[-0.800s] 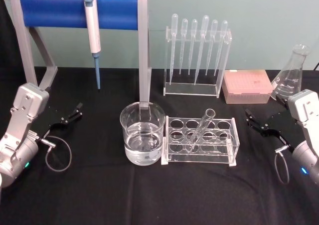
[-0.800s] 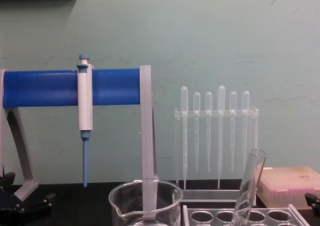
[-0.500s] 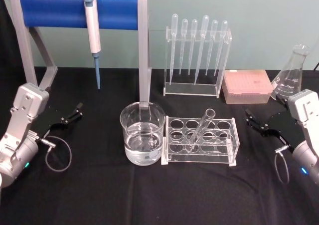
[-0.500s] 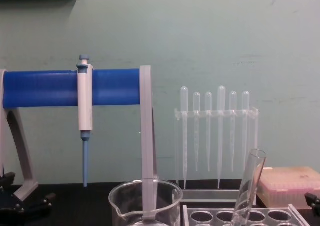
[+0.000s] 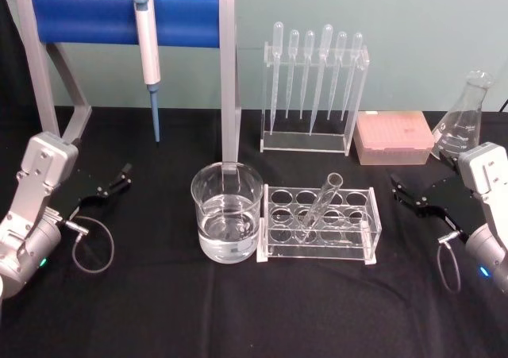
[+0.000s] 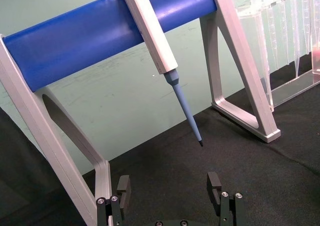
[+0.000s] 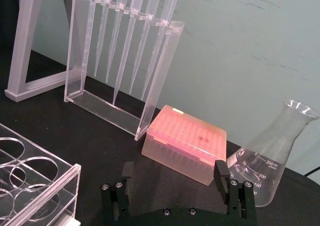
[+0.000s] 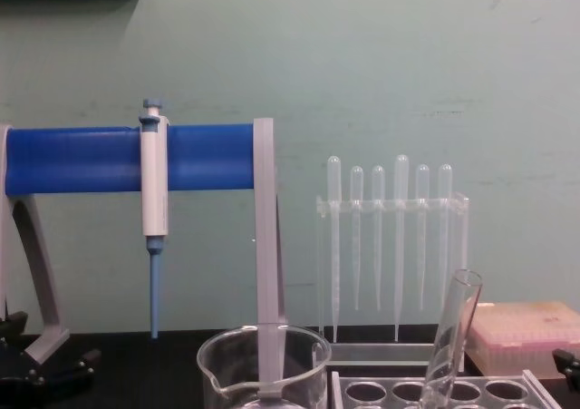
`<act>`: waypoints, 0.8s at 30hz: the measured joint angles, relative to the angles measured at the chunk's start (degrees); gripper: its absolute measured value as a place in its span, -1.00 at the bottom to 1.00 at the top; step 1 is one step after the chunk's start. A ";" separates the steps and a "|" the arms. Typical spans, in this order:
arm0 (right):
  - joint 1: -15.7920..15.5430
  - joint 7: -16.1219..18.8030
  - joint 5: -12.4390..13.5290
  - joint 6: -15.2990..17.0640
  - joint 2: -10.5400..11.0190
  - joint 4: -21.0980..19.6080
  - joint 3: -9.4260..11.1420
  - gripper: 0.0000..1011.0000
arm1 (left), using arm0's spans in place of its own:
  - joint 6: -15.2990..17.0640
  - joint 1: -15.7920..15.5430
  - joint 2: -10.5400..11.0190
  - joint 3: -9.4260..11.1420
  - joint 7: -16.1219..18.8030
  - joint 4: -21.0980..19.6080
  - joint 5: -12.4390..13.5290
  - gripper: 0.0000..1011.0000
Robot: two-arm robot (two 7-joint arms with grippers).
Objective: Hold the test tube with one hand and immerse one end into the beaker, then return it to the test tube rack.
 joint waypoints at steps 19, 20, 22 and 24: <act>-0.31 1.76 0.84 0.24 0.39 -1.96 0.99 0.98 | 0.00 0.00 0.00 0.00 0.00 0.00 0.00 0.98; -0.45 2.24 1.19 0.34 0.56 -2.62 1.26 0.98 | 0.00 0.00 0.00 0.00 0.00 0.00 0.01 0.98; -0.77 3.44 2.23 0.64 0.91 -3.99 1.88 0.98 | 0.00 0.00 0.00 0.00 0.00 0.00 0.00 0.98; -1.56 5.22 4.06 1.08 1.61 -6.25 3.03 0.98 | 0.00 0.00 0.00 0.00 0.00 0.00 0.01 0.98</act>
